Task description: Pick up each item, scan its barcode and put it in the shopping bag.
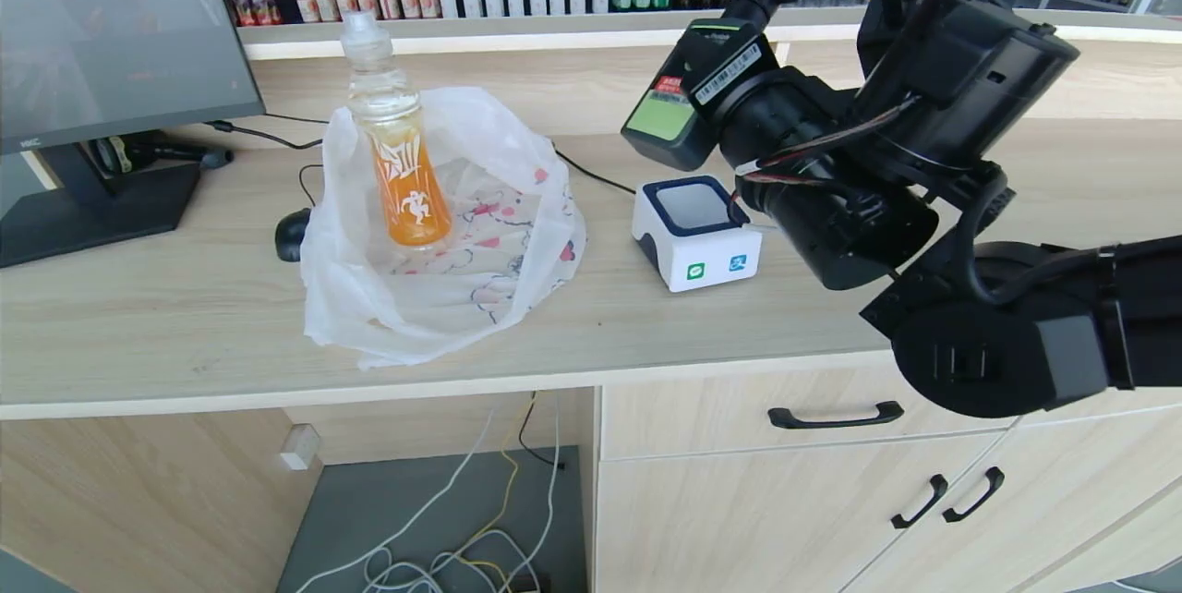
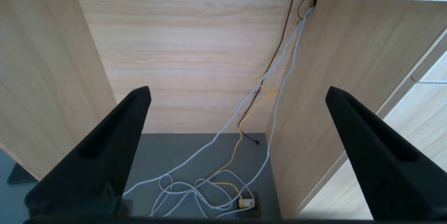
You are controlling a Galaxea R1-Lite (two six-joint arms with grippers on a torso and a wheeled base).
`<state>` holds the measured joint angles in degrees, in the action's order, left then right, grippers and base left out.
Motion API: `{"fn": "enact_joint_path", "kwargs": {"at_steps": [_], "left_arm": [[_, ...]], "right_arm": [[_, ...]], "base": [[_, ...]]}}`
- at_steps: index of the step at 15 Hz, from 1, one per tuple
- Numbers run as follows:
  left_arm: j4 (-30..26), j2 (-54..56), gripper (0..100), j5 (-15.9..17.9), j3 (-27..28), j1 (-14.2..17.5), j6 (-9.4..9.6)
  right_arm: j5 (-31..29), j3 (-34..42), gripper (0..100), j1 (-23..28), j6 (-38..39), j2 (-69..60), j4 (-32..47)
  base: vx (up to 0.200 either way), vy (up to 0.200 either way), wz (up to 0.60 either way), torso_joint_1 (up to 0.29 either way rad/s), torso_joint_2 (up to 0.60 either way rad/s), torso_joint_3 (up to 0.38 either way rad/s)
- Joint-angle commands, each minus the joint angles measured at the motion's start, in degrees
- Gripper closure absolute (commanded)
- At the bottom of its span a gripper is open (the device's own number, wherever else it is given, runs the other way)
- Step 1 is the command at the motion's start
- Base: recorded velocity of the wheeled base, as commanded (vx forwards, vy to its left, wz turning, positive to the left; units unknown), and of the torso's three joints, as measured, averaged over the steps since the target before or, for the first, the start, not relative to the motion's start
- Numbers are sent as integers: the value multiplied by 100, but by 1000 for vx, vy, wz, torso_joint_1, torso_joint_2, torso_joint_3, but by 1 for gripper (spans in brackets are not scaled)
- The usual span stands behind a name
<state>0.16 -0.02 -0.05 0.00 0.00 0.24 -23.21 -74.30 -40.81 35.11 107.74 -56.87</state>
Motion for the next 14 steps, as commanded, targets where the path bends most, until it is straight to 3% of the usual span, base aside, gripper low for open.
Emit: {"fn": "enact_joint_path", "kwargs": {"at_steps": [1, 14], "left_arm": [[2, 2, 0, -4, 0, 0, 2], [2, 2, 0, -4, 0, 0, 2]], "right_arm": [[27, 30, 100, 249, 154, 98, 0], [229, 12, 100, 513, 884, 555, 0]], "base": [[0, 0, 0, 0, 0, 0], [0, 0, 0, 0, 0, 0]]}}
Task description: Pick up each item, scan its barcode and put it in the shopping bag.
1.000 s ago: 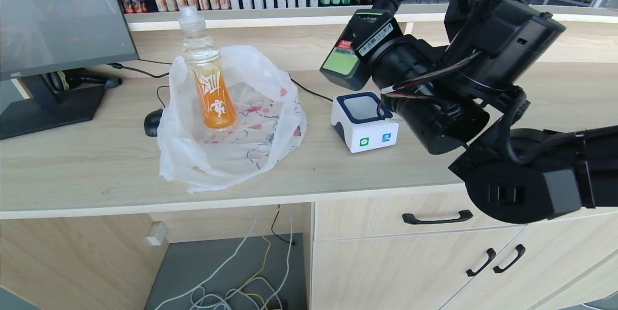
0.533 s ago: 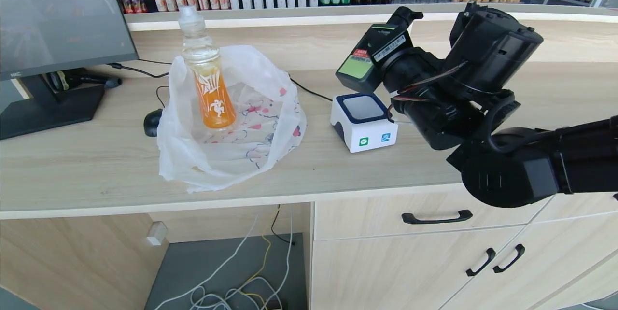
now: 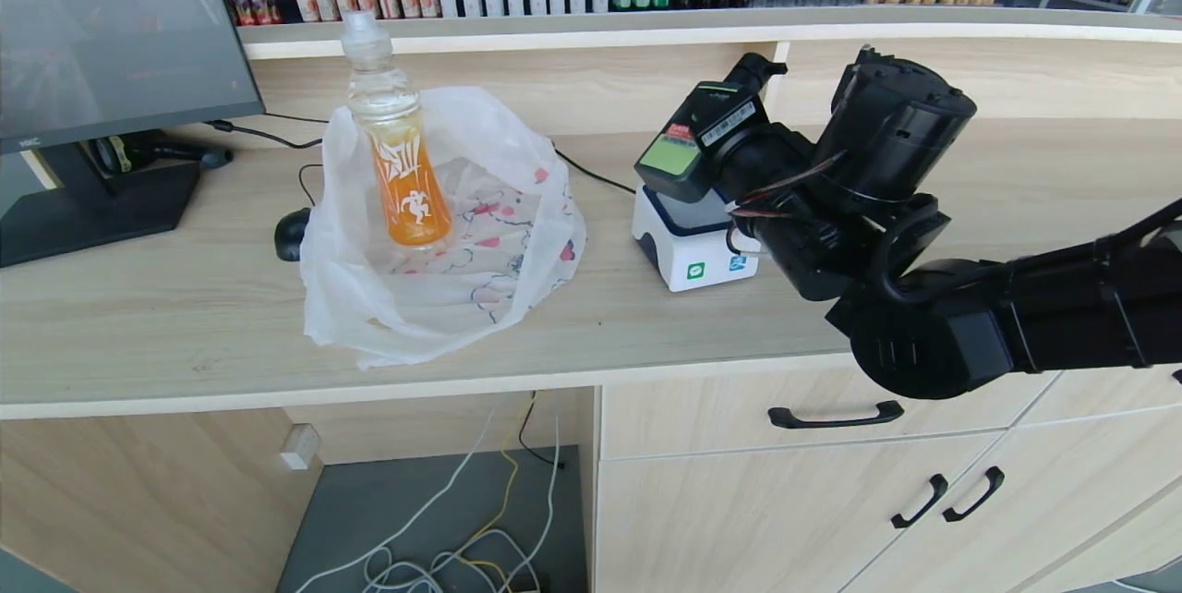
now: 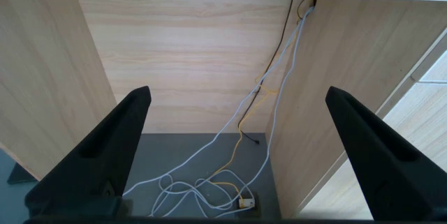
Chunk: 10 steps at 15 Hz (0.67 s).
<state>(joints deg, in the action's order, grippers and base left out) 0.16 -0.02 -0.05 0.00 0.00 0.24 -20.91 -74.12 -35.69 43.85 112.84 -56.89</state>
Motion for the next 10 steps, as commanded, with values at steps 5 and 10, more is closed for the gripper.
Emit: {"fn": "enact_joint_path", "kwargs": {"at_steps": [5, 10], "left_arm": [[2, 2, 0, -4, 0, 0, 2], [2, 2, 0, -4, 0, 0, 2]], "right_arm": [[-19, 99, 100, 124, 168, 81, -6], [-1, 64, 100, 150, 212, 169, -6]], "base": [[0, 0, 0, 0, 0, 0], [0, 0, 0, 0, 0, 0]]}}
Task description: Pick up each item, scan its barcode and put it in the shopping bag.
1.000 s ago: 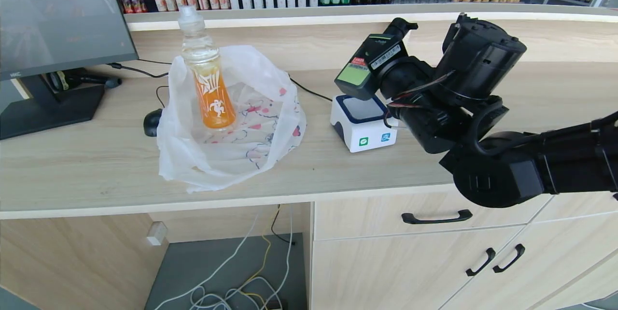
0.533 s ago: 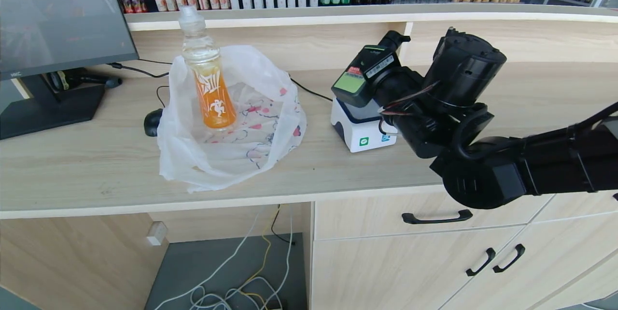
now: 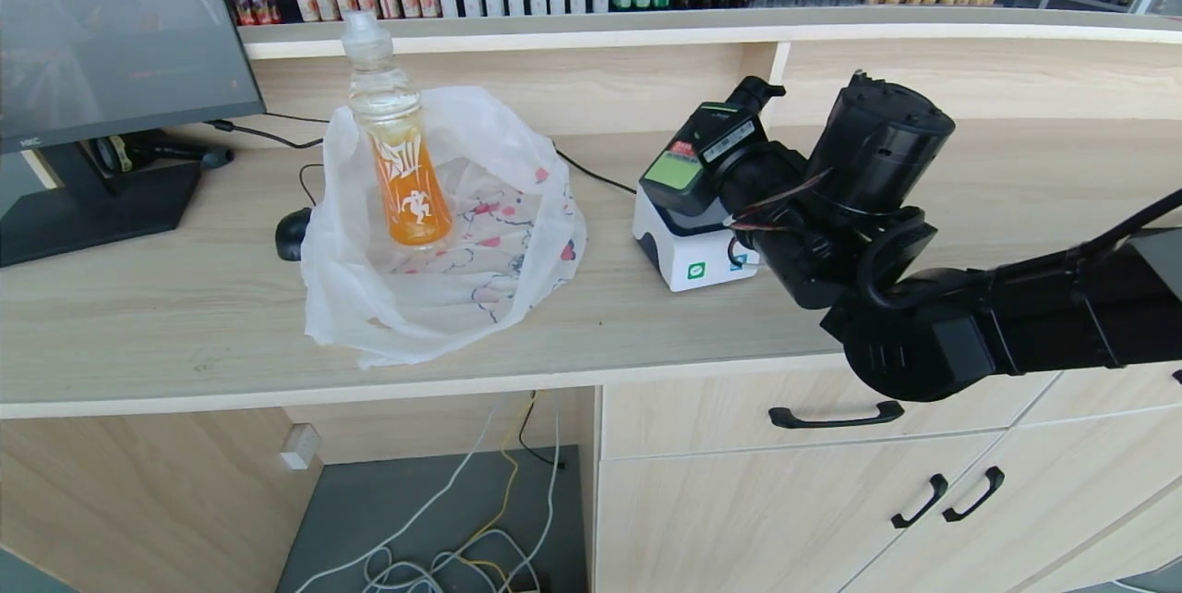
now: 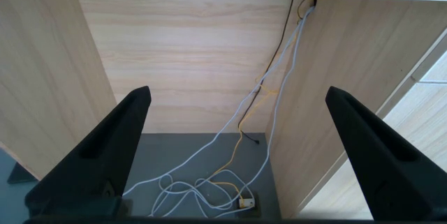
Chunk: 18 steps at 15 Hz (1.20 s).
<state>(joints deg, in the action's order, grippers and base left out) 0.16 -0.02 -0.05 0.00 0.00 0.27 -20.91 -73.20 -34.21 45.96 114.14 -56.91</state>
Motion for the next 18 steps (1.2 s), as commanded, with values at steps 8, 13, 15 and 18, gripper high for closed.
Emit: {"fn": "enact_joint_path", "kwargs": {"at_steps": [8, 13, 15, 18], "left_arm": [[2, 2, 0, 5, 0, 0, 0], [2, 2, 0, -4, 0, 0, 0], [2, 2, 0, -4, 0, 0, 0], [2, 2, 0, -4, 0, 0, 0]], "right_arm": [[-1, -18, 100, 2, 10, 64, -5], [-1, -27, 100, 2, 10, 56, -14], [-1, -27, 100, 2, 1, 38, -5], [-10, -10, 100, 2, -17, -23, -5]], "base": [[0, 0, 0, 0, 0, 0], [0, 0, 0, 0, 0, 0], [0, 0, 0, 0, 0, 0], [0, 0, 0, 0, 0, 0]]}}
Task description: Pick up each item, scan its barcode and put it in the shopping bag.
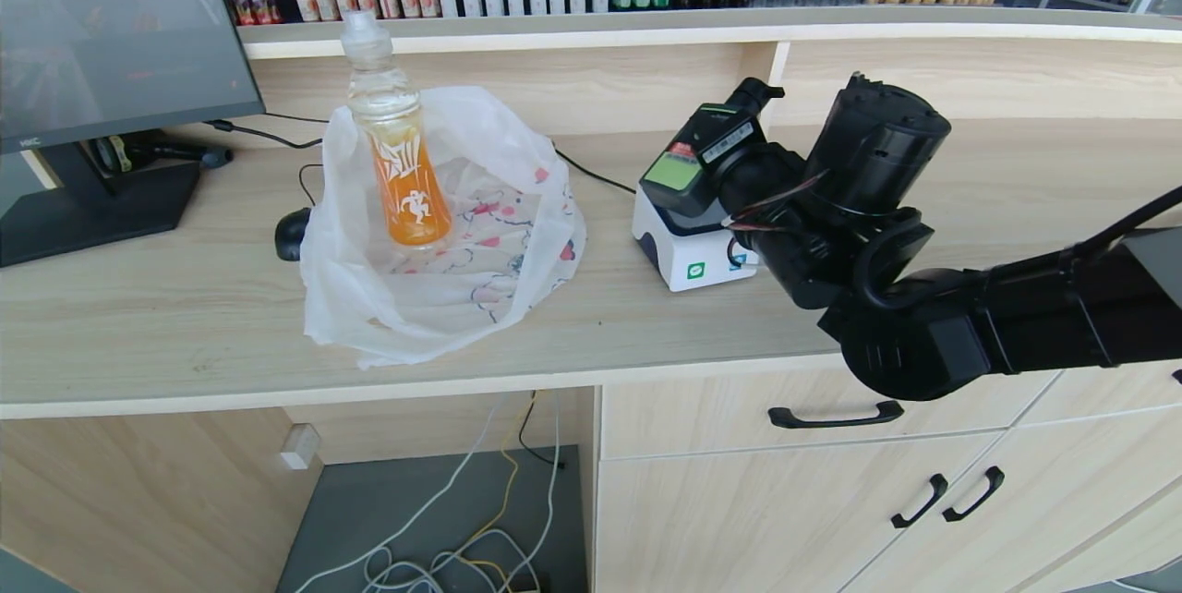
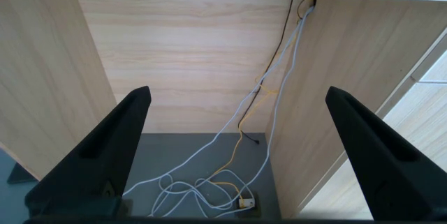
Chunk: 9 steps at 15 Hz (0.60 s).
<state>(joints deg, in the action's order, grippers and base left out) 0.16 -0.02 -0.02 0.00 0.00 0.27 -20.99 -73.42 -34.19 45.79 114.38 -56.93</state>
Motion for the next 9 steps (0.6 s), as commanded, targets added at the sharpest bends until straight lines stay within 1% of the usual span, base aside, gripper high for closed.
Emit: {"fn": "enact_joint_path", "kwargs": {"at_steps": [1, 5, 9], "left_arm": [[2, 2, 0, -6, 0, 0, 0], [2, 2, 0, -6, 0, 0, 0], [2, 2, 0, -6, 0, 0, 0]], "right_arm": [[-10, 21, 100, -8, -17, -74, -2], [-28, 56, 100, -8, -193, -215, -2], [-19, 373, 100, -123, -826, -654, -55]], "base": [[0, 0, 0, 0, 0, 0], [0, 0, 0, 0, 0, 0], [0, 0, 0, 0, 0, 0]]}}
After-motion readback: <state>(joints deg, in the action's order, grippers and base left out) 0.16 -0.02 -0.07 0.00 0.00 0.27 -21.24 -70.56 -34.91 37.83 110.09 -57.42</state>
